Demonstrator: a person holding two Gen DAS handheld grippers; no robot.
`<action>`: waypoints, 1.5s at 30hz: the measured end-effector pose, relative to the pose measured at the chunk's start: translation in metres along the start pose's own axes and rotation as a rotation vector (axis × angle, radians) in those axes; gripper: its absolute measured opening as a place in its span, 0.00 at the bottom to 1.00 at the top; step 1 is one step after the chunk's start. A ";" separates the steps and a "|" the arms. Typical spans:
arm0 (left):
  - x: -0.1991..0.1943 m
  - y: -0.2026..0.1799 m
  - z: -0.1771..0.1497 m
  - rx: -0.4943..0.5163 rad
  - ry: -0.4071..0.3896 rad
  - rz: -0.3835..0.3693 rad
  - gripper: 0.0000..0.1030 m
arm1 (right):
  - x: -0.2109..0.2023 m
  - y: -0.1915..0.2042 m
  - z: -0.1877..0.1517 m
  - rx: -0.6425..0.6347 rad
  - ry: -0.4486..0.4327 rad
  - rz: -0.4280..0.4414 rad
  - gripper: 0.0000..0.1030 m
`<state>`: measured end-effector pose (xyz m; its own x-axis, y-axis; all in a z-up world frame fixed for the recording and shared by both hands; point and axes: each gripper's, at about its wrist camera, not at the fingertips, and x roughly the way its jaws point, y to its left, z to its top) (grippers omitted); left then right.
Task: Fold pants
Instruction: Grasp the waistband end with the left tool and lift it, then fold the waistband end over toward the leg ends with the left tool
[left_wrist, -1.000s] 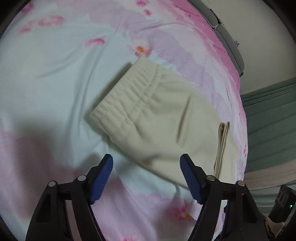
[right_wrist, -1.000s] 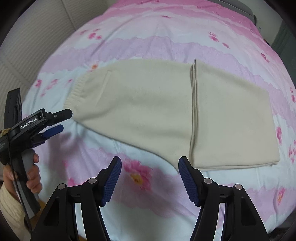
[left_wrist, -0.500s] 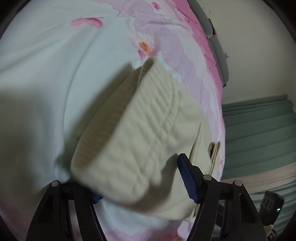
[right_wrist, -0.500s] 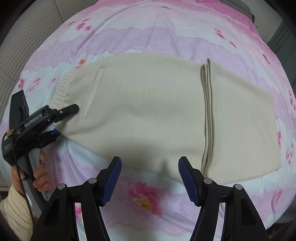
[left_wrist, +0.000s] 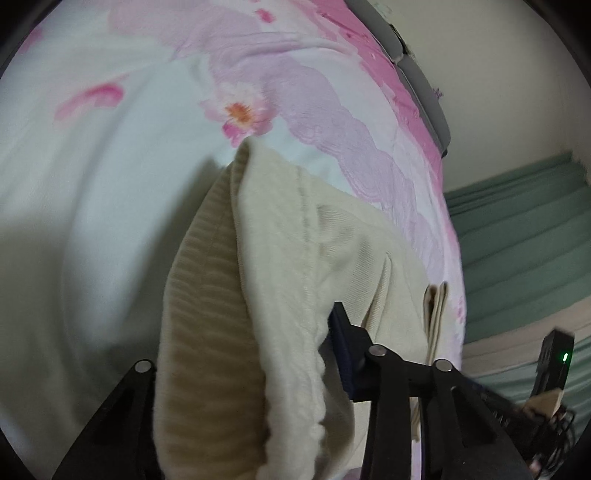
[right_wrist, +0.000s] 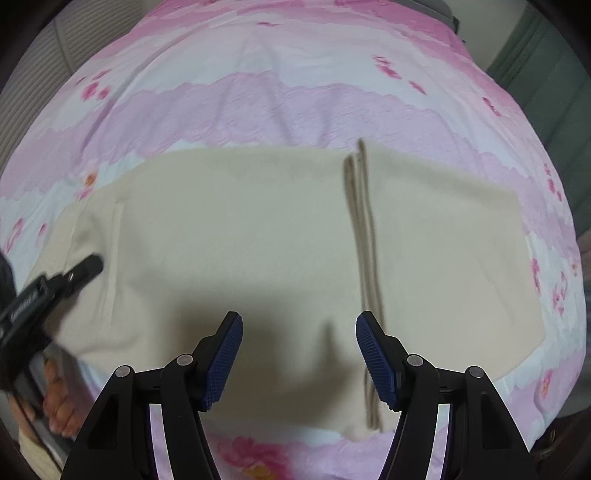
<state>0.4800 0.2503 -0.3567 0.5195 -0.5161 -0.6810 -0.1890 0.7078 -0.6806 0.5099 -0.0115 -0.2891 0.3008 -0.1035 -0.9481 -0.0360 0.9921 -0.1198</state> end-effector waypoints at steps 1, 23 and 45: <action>-0.003 -0.007 0.001 0.021 -0.001 0.019 0.34 | 0.001 -0.002 0.002 0.006 0.000 -0.010 0.63; -0.048 -0.166 0.010 0.351 0.016 -0.014 0.25 | -0.031 -0.035 0.022 0.101 0.002 -0.045 0.63; 0.049 -0.355 -0.029 0.476 0.231 -0.085 0.24 | -0.064 -0.180 0.010 0.401 -0.059 0.005 0.63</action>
<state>0.5482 -0.0404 -0.1560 0.3098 -0.6356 -0.7071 0.2727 0.7718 -0.5743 0.5064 -0.1823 -0.2036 0.3560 -0.1057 -0.9285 0.3333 0.9426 0.0205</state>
